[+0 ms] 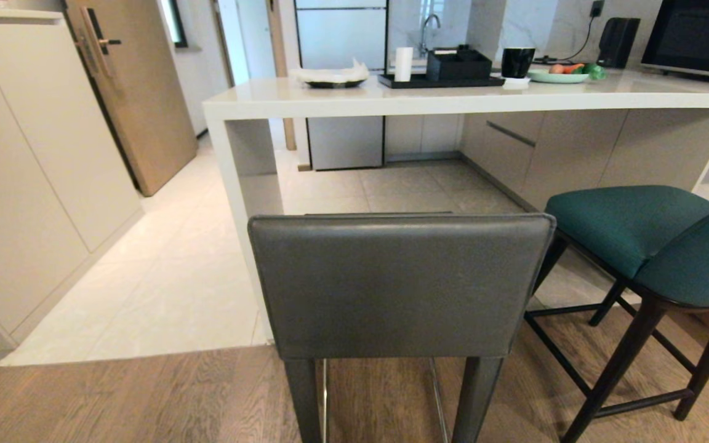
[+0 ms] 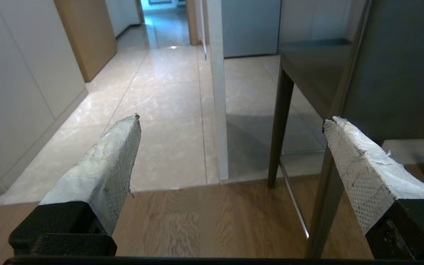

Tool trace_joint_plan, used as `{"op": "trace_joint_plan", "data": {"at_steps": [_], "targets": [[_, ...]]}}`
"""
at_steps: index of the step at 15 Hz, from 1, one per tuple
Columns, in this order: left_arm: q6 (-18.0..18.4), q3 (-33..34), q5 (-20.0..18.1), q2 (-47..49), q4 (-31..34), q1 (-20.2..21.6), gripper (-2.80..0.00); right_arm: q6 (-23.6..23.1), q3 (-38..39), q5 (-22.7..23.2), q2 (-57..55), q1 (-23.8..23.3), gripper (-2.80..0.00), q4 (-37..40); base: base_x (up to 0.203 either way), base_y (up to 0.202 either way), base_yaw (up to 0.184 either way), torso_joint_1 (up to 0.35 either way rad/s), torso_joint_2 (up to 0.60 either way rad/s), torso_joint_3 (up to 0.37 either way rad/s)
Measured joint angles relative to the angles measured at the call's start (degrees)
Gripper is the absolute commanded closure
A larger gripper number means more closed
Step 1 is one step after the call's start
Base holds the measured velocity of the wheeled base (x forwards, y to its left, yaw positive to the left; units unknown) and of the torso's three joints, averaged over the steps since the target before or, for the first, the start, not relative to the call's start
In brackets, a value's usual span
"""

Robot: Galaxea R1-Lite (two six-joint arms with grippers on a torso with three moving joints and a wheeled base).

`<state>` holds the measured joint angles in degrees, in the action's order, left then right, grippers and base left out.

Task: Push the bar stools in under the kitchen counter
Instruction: Push the blue chair back under the dining table

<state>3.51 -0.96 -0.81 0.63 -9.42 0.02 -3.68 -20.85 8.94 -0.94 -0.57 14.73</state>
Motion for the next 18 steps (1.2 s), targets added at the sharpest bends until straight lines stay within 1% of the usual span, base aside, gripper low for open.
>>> {"op": "trace_joint_plan", "data": {"at_steps": [2,3,4,6,7,8,10,12,14,18], "targets": [[0.06,0.63,-2.04,-0.53,-1.12,0.0,-2.8,-0.1,4.4,-5.5,0.72,0.04,-2.8,-0.96,0.0,0.0,0.0,0.0,0.0,0.0],[0.01,0.75,-3.38,-0.63,-1.43,-0.02,-2.8,-0.15,7.06,-7.91,0.89,0.04,-2.8,-3.16,0.0,0.0,0.0,0.0,0.0,0.0],[0.07,0.86,-3.76,-0.7,-1.38,-0.02,-2.8,-0.47,10.08,-9.25,0.94,0.04,-2.8,-6.48,0.0,0.0,0.0,0.0,0.0,0.0],[-0.21,0.91,-3.9,-0.74,-1.27,-0.02,-2.8,-2.48,17.06,-10.51,1.0,0.05,-2.8,-15.25,0.0,0.0,0.0,0.0,0.0,0.0],[-0.2,0.93,-3.76,-0.74,-1.24,-0.02,-2.8,-3.07,18.82,-10.75,1.01,0.08,-2.8,-18.64,0.0,0.0,0.0,0.0,0.0,0.0],[0.32,0.96,-3.48,-0.74,-1.26,-0.02,-2.8,-2.67,19.84,-10.44,1.01,0.08,-2.8,-20.22,0.0,0.0,0.0,0.0,0.0,0.0],[1.45,0.96,-2.75,-0.74,-0.21,-0.02,-2.8,-2.13,20.6,-8.4,1.03,0.08,-2.8,-17.34,0.0,0.0,0.0,0.0,0.0,0.0],[1.75,0.96,-2.26,-0.74,1.19,-0.02,-2.8,-1.8,20.76,-7.89,1.03,0.08,-2.8,-14.41,0.0,0.0,0.0,0.0,0.0,0.0],[2.13,0.96,-2.21,-0.74,3.12,-0.05,-2.8,-1.49,20.76,-7.6,1.03,0.14,-2.8,-14.29,0.0,0.0,0.0,0.0,0.0,0.0],[2.35,0.96,-2.24,-0.73,3.19,-0.02,-2.8,-1.04,20.82,-7.67,1.03,0.13,-2.8,-14.24,0.0,0.0,0.0,0.0,0.0,0.0]]}}
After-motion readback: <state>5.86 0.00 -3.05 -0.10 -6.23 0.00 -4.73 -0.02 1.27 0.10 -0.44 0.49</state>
